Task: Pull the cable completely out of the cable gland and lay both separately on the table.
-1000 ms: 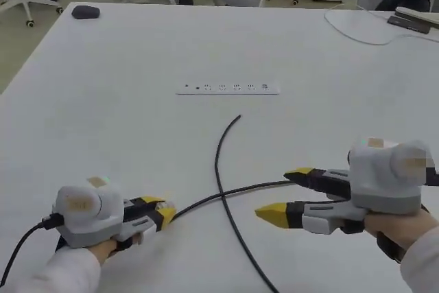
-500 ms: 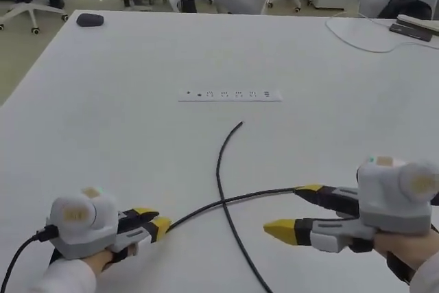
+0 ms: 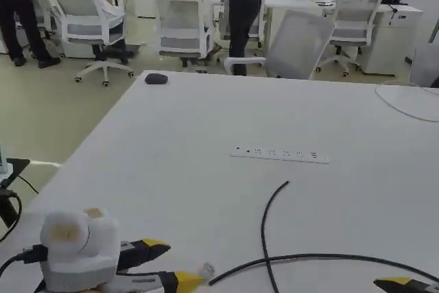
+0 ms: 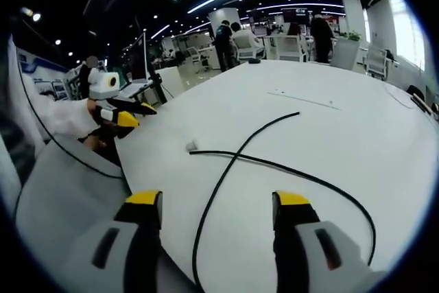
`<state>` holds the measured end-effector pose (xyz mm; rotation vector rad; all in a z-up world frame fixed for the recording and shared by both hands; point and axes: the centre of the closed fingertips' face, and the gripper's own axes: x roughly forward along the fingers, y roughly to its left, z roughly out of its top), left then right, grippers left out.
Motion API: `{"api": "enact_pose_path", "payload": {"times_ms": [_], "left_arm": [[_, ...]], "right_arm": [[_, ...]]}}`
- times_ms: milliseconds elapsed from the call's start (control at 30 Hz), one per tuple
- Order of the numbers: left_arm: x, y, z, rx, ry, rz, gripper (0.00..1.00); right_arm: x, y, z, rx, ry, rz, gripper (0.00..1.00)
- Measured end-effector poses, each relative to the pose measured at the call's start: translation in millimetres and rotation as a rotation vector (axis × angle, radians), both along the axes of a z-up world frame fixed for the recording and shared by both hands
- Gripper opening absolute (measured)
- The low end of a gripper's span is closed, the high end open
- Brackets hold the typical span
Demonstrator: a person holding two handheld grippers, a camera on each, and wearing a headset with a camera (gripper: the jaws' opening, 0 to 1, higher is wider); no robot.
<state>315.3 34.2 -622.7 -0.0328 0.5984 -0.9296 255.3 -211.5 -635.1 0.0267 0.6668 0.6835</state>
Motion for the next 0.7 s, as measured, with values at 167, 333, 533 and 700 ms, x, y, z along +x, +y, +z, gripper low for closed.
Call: {"api": "enact_pose_path", "payload": {"times_ms": [167,333,533,700], "left_arm": [[-33.0,19.6,15.6,0.001,0.037,0.026,0.63],[-58.9,45.3,21.4,0.033,0.062,0.066,0.71],[-66.7,56.6,30.1,0.021,0.072,0.106,0.75],[-65.7,48.7,31.6,0.004,0.075,0.104,0.76]], "right_arm": [[-22.4,-18.1,2.0,-0.025,0.029,-0.038,0.70],[-49.3,-33.7,4.6,-0.018,0.051,-0.103,0.71],[-65.8,-40.2,0.9,0.023,0.073,-0.165,0.71],[-67.3,-40.6,-0.2,0.023,0.074,-0.187,0.70]]}}
